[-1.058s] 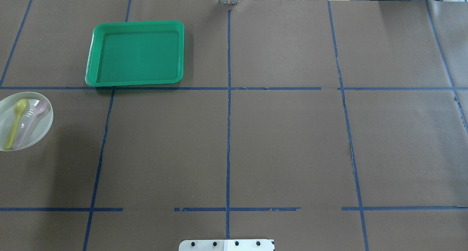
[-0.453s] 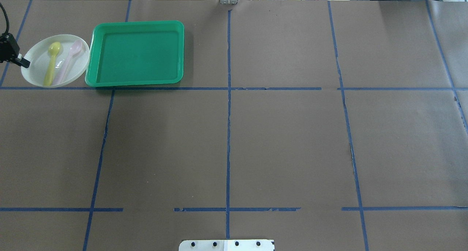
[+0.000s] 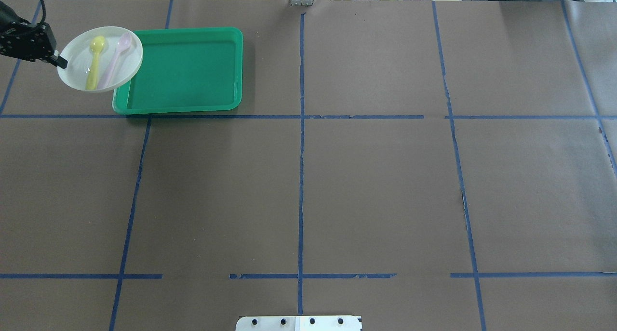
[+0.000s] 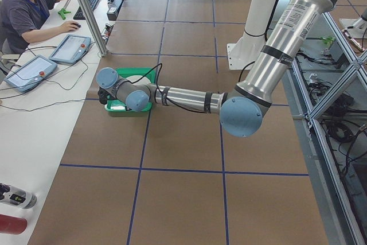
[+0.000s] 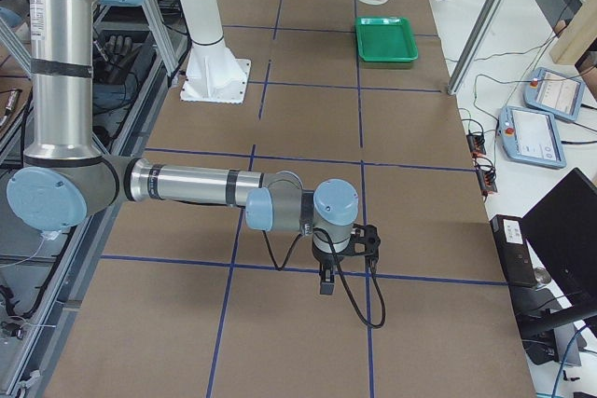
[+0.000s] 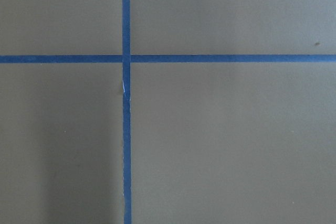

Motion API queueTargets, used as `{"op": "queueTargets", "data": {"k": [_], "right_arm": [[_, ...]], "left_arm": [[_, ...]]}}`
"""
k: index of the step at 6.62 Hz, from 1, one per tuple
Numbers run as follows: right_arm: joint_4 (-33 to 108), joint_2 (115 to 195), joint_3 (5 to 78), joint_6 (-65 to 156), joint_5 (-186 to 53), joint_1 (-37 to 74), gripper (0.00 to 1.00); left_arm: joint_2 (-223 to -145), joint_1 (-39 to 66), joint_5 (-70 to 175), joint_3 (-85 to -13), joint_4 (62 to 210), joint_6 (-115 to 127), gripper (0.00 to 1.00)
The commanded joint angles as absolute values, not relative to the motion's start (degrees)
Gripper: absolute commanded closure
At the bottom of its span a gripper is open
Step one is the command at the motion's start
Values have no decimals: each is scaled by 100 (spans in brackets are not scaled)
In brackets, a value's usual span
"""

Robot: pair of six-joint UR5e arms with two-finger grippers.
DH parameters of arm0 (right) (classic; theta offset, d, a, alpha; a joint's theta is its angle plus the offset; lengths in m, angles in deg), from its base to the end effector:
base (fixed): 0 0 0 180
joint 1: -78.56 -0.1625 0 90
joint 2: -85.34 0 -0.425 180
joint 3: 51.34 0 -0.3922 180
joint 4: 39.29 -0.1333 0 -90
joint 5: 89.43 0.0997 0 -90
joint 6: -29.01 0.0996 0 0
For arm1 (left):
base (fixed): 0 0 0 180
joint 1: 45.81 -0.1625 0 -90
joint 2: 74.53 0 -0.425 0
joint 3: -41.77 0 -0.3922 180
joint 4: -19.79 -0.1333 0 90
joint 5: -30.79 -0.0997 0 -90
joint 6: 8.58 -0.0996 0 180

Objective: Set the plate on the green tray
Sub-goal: 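Lower the held plate onto the green tray with the left gripper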

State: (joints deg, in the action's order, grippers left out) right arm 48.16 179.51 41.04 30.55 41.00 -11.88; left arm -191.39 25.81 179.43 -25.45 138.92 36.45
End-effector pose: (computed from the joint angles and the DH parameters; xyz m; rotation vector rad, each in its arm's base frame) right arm 0.0723 -0.4613 0.6731 0.0059 -0.7057 0.0284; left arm 0.1734 -0.6748 0.5025 -0.0731 1.1187 -0.1190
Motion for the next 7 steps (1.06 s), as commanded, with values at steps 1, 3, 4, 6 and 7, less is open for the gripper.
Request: {"op": "queueTargets", "data": {"k": [1, 3, 4, 6, 7], "right_arm": [[4816, 17947, 4103, 3060, 4100, -1188, 0], [4816, 17956, 4112, 3060, 4100, -1188, 0], [4816, 17947, 4103, 3060, 4100, -1188, 0], [4816, 17956, 4112, 3060, 4100, -1188, 0], [4816, 17956, 4103, 3060, 4100, -1188, 0]], "left_arm": [[-19370, 2171, 17309, -1970, 15263, 4842, 100], [-19617, 1951, 16879, -1748, 15651, 5825, 100], [-19661, 1740, 16547, -1565, 16107, 6379, 100], [-19784, 1520, 16482, -1405, 16217, 6577, 100], [-19811, 1353, 16256, -1378, 16304, 6726, 100]]}}
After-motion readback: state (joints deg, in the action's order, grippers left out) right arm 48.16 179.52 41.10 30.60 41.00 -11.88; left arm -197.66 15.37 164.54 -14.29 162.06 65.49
